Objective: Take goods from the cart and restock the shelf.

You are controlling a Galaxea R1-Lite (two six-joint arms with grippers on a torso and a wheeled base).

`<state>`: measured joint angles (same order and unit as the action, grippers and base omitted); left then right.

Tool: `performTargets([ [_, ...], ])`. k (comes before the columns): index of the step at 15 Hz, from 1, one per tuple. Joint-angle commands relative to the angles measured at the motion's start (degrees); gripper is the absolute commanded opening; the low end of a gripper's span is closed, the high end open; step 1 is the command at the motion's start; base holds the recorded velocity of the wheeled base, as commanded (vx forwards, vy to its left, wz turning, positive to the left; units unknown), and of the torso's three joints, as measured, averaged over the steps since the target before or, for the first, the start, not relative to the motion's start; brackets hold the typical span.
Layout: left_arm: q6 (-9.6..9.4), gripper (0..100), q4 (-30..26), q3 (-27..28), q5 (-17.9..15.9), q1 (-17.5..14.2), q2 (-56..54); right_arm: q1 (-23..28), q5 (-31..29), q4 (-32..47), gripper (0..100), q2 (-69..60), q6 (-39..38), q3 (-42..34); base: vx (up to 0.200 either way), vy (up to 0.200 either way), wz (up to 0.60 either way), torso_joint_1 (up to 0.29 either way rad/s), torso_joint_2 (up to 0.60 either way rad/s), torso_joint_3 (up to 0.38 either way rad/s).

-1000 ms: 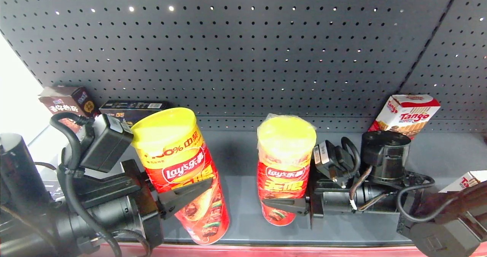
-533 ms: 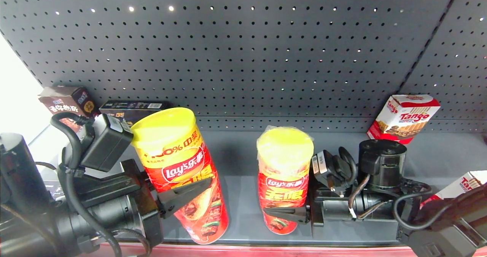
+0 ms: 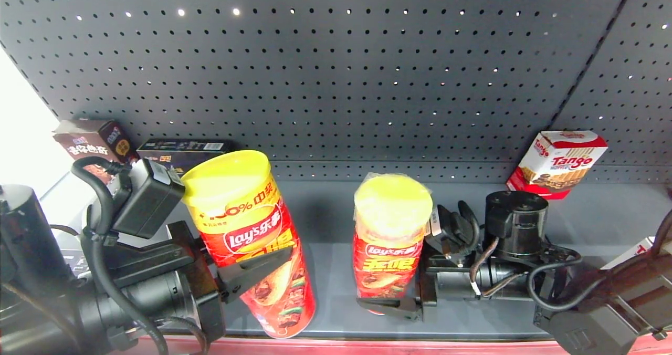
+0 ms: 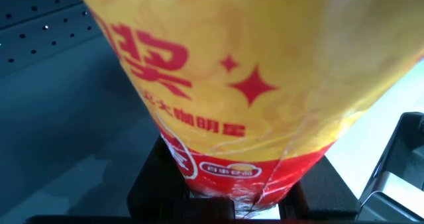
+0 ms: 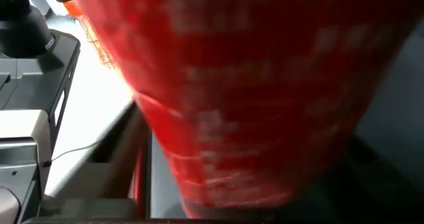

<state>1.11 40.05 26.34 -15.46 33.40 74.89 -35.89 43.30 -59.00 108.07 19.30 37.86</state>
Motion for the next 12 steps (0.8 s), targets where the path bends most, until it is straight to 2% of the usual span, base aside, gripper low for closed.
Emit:
performTargets([
  [1,0.03,0,0.1,-0.2,0.0,0.0,0.1,0.6,-0.1,0.0,100,-0.8,0.1,-0.5,0.0,0.0,0.0,0.0,0.0,0.0],
  [9,0.03,0,0.1,-0.2,0.0,0.0,0.1,4.1,-0.3,0.5,100,-12.9,0.1,-8.2,0.0,0.0,0.0,0.0,0.0,0.0],
  [12,0.03,0,0.1,-0.3,-0.1,0.0,0.1,3.5,-4.5,0.8,100,-17.2,0.1,-9.4,0.0,0.0,0.0,0.0,0.0,0.0],
])
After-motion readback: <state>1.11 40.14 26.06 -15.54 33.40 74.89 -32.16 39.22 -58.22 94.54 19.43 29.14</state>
